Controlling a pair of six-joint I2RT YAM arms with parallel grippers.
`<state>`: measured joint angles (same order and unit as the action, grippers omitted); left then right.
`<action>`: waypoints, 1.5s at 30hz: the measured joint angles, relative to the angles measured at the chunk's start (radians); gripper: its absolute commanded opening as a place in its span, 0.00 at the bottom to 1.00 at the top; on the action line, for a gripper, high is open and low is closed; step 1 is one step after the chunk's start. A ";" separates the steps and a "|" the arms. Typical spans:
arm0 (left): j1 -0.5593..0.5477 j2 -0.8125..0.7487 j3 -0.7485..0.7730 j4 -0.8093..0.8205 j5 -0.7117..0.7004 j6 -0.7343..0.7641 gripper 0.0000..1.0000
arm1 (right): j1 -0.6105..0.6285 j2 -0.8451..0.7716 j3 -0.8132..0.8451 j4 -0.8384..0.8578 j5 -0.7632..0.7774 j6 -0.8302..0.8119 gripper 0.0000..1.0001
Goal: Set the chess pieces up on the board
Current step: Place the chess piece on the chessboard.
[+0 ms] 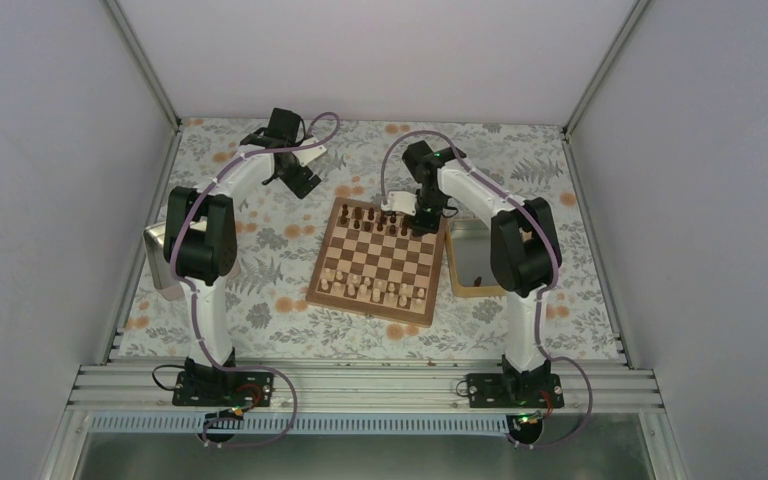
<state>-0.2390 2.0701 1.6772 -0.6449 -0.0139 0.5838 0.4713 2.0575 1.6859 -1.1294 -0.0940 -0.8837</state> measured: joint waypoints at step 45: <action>-0.005 0.000 0.000 0.000 0.006 0.000 1.00 | -0.006 0.051 0.010 0.014 0.009 0.000 0.10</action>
<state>-0.2436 2.0701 1.6768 -0.6449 -0.0074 0.5838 0.4652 2.1090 1.6955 -1.1152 -0.0849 -0.8833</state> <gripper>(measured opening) 0.999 0.106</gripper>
